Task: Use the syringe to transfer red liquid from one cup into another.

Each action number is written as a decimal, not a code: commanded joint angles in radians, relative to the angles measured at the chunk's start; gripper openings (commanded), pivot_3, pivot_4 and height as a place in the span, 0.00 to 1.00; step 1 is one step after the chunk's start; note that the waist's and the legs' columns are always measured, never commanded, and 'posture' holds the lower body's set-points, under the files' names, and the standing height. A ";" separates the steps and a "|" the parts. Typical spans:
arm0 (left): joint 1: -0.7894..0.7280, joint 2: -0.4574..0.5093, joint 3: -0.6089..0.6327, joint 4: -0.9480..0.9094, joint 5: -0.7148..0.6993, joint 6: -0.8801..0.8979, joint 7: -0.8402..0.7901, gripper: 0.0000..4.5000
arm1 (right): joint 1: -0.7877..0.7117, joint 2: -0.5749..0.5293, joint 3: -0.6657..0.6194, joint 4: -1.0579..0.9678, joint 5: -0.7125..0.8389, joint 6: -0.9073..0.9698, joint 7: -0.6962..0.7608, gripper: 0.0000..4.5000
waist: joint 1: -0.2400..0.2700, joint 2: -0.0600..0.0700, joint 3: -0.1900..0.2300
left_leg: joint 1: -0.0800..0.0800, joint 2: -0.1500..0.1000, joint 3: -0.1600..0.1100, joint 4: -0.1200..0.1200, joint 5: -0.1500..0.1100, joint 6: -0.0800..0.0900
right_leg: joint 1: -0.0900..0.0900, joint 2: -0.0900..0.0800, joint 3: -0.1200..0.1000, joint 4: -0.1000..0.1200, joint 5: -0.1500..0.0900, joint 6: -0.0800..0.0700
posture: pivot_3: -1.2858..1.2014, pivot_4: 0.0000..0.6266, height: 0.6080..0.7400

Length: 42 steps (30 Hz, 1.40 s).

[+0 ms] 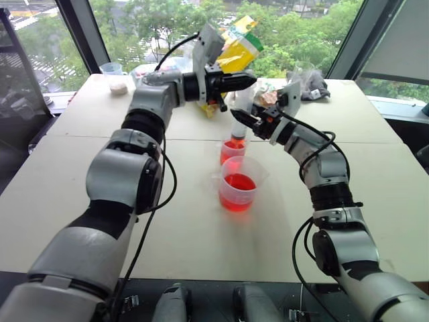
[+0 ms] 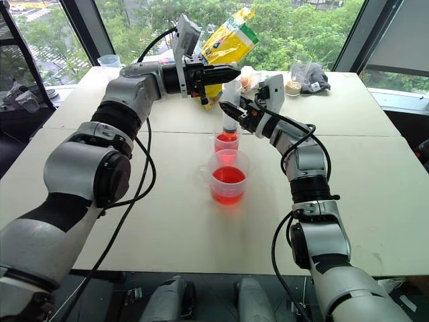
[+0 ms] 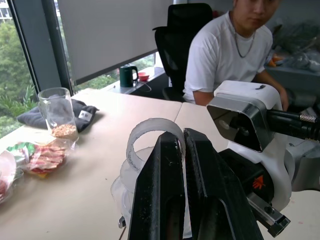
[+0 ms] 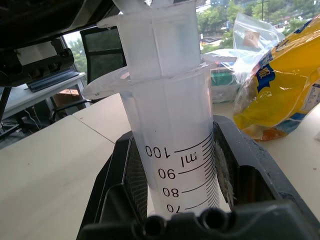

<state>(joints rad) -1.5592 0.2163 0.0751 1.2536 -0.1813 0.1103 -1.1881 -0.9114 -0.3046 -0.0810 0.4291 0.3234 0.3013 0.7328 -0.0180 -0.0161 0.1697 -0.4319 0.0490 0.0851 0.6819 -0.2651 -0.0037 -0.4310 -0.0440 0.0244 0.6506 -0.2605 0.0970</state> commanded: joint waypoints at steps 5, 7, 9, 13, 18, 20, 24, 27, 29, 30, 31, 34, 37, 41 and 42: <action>0.048 0.003 -0.024 0.005 0.045 0.015 -0.008 0.01 | -0.070 -0.023 -0.056 -0.116 0.052 -0.006 -0.010 0.34 | 0.000 0.000 0.000 | 0.000 0.000 0.000 0.000 0.000 0.000 | 0.000 0.000 0.000 0.000 0.000 0.000 | 0.52 0.24 1.00; 0.055 0.004 -0.027 0.003 0.048 0.017 -0.010 0.01 | -0.076 -0.024 -0.060 -0.120 0.056 0.000 -0.012 0.34 | 0.000 0.000 0.000 | 0.000 0.000 0.000 0.000 0.000 0.000 | 0.000 0.000 0.000 0.000 0.000 0.000 | 0.52 0.24 1.00; 0.062 0.006 -0.035 0.001 0.054 0.018 -0.018 0.01 | -0.083 -0.024 -0.067 -0.123 0.065 0.008 -0.014 0.34 | 0.000 0.000 0.000 | 0.000 0.000 0.000 0.000 0.000 0.000 | 0.000 0.000 0.000 0.000 0.000 0.000 | 0.52 0.24 1.00; 0.068 0.011 -0.042 -0.003 0.063 0.016 -0.023 0.01 | -0.092 -0.023 -0.072 -0.125 0.073 0.015 -0.018 0.34 | 0.000 0.000 0.000 | 0.000 0.000 0.000 0.000 0.000 0.000 | 0.000 0.000 0.000 0.000 0.000 0.000 | 0.52 0.24 1.00; 0.062 0.022 -0.040 -0.009 0.069 0.013 -0.027 0.01 | -0.083 -0.019 -0.071 -0.125 0.074 0.019 -0.022 0.34 | 0.000 0.000 0.000 | 0.000 0.000 0.000 0.000 0.000 0.000 | 0.000 0.000 0.000 0.000 0.000 0.000 | 0.52 0.24 1.00; 0.054 0.030 -0.031 -0.012 0.063 0.016 -0.031 0.01 | -0.071 -0.016 -0.067 -0.120 0.070 0.017 -0.022 0.34 | 0.000 0.000 0.000 | 0.000 0.000 0.000 0.000 0.000 0.000 | 0.000 0.000 0.000 0.000 0.000 0.000 | 0.52 0.24 1.00; 0.032 0.054 -0.004 -0.019 0.042 0.025 -0.016 0.21 | -0.042 -0.009 -0.056 -0.114 0.062 0.013 -0.023 0.34 | -0.001 0.000 0.000 | 0.000 0.000 0.000 0.000 0.000 0.000 | 0.000 0.000 0.000 0.000 0.000 0.000 | 0.52 0.24 1.00; 0.020 0.075 0.014 -0.027 0.029 0.029 -0.019 0.56 | -0.030 -0.006 -0.052 -0.108 0.058 0.013 -0.022 0.34 | -0.001 0.000 0.000 | 0.000 0.000 0.000 0.000 0.000 0.000 | 0.000 0.000 0.000 0.000 0.000 0.000 | 0.52 0.24 1.00; 0.019 0.091 0.029 -0.037 0.015 0.038 -0.034 0.78 | -0.024 -0.003 -0.049 -0.104 0.057 0.010 -0.023 0.34 | -0.001 0.000 0.000 | 0.000 0.000 0.000 0.000 0.000 0.000 | 0.000 0.000 0.000 0.000 0.000 0.000 | 0.52 0.24 1.00; 0.019 0.098 0.037 -0.042 0.009 0.043 -0.037 0.92 | -0.022 -0.001 -0.048 -0.101 0.056 0.007 -0.023 0.34 | -0.001 0.000 0.000 | 0.000 0.000 0.000 0.000 0.000 0.000 | 0.000 0.000 0.000 0.000 0.000 0.000 | 0.52 0.24 1.00; 0.023 0.115 0.043 -0.054 0.002 0.054 -0.058 0.99 | -0.021 0.001 -0.047 -0.096 0.055 0.004 -0.025 0.34 | -0.001 0.000 0.000 | 0.000 0.000 0.000 0.000 0.000 0.000 | 0.000 0.000 0.000 0.000 0.000 0.000 | 0.52 0.24 1.00; 0.053 0.169 0.042 -0.096 -0.004 0.078 -0.127 0.99 | -0.016 0.005 -0.045 -0.085 0.053 -0.003 -0.026 0.34 | -0.005 0.000 0.000 | 0.000 0.000 0.000 0.000 0.000 0.000 | 0.000 0.000 0.000 0.000 0.000 0.000 | 0.52 0.24 1.00; 0.098 0.202 0.033 -0.143 -0.005 0.099 -0.164 0.99 | -0.013 0.006 -0.046 -0.088 0.057 0.003 -0.027 0.34 | -0.003 0.000 0.000 | 0.000 0.001 0.000 0.000 0.000 0.000 | 0.000 0.000 0.000 0.001 0.000 0.000 | 0.52 0.24 1.00; 0.190 0.233 0.036 -0.255 -0.030 0.143 -0.204 0.99 | -0.035 0.007 -0.078 -0.114 0.100 0.069 -0.064 0.34 | -0.001 0.000 0.000 | 0.000 0.000 0.000 0.000 0.000 -0.001 | 0.000 0.000 0.000 0.001 0.000 0.000 | 0.52 0.24 1.00; 0.219 0.238 0.036 -0.295 -0.040 0.168 -0.204 0.99 | -0.055 0.000 -0.091 -0.121 0.107 0.098 -0.092 0.34 | 0.001 0.000 0.000 | 0.000 0.000 0.000 0.000 0.000 -0.001 | 0.000 -0.001 0.000 0.001 0.000 0.000 | 0.52 0.24 1.00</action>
<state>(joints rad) -1.3447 0.4387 0.1001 1.0460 -0.1883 0.2470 -1.3803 -0.9140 -0.2937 -0.1304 0.3734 0.3950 0.3671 0.6789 -0.0171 -0.0159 0.1698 -0.4318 0.0494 0.0851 0.6823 -0.2648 -0.0044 -0.4313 -0.0448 0.0242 0.6522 -0.2604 0.0970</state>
